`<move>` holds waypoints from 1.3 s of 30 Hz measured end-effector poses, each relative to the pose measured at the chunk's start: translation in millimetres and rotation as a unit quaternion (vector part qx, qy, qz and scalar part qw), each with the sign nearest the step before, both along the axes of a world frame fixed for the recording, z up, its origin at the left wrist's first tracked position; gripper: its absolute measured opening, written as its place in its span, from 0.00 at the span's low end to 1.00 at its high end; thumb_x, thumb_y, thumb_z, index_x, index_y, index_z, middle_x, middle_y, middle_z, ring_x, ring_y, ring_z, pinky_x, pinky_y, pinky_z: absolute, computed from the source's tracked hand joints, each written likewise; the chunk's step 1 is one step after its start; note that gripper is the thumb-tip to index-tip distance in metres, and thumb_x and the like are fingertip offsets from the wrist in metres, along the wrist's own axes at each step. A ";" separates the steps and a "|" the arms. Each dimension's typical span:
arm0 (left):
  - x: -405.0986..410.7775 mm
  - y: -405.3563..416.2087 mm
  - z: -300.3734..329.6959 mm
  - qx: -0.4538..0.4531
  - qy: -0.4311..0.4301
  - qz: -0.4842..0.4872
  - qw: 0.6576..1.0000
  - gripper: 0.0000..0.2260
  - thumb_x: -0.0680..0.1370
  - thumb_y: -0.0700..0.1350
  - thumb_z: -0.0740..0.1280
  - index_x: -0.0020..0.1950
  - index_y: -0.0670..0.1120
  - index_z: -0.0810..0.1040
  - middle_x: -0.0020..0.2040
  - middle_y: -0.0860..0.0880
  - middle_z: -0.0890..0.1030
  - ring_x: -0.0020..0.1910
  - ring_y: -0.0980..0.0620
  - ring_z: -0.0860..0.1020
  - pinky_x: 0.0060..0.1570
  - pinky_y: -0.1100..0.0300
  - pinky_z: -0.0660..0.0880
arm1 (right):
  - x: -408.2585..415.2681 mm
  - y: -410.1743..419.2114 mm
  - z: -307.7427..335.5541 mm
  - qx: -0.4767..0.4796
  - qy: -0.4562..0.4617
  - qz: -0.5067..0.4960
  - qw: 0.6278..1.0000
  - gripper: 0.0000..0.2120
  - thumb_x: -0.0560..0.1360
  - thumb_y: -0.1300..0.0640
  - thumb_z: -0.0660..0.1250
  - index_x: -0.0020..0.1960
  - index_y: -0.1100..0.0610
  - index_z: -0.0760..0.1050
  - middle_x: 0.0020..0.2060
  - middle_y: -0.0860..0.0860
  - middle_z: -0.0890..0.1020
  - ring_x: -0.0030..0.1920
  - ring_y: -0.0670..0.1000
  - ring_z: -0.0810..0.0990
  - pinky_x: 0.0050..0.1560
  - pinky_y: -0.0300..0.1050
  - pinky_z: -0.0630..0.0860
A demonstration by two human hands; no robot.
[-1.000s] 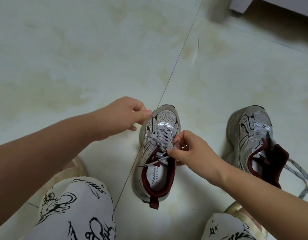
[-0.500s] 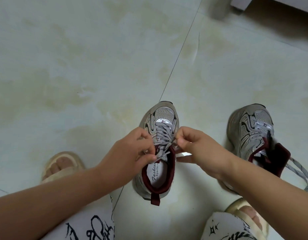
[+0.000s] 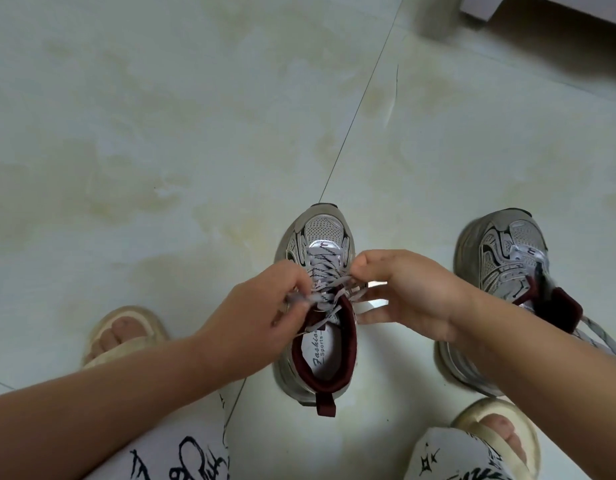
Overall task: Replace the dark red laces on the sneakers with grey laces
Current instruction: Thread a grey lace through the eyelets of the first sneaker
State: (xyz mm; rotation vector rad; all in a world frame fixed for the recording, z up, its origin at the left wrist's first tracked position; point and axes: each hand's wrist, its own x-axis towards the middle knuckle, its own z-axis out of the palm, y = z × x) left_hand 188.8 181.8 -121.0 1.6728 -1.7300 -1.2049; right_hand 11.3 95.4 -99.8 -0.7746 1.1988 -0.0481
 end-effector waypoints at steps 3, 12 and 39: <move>1.3 -16.9 2.4 0.048 0.014 0.011 0.999 0.15 0.76 0.35 0.59 0.49 0.57 0.71 0.44 0.56 0.76 0.38 0.59 0.77 0.40 0.61 0.77 | -5.7 -0.5 -3.1 0.056 -0.019 -0.044 0.997 0.11 0.75 0.64 0.58 0.35 0.57 0.71 0.35 0.53 0.75 0.41 0.54 0.73 0.42 0.49 0.77; 10.7 -52.1 12.9 0.231 0.045 -0.058 0.970 0.12 0.77 0.37 0.61 0.41 0.51 0.80 0.37 0.55 0.78 0.39 0.55 0.78 0.48 0.63 0.78 | -4.3 -2.4 -10.0 0.060 0.033 -0.041 0.997 0.10 0.76 0.62 0.58 0.38 0.58 0.73 0.30 0.51 0.72 0.38 0.53 0.72 0.47 0.54 0.78; -8.1 -42.8 0.4 0.127 -0.019 0.012 0.992 0.05 0.75 0.39 0.64 0.47 0.47 0.71 0.33 0.52 0.74 0.27 0.59 0.69 0.30 0.66 0.66 | 14.1 8.8 -10.9 -0.131 0.125 0.134 0.974 0.05 0.75 0.59 0.64 0.40 0.57 0.73 0.36 0.55 0.76 0.36 0.50 0.73 0.38 0.42 0.74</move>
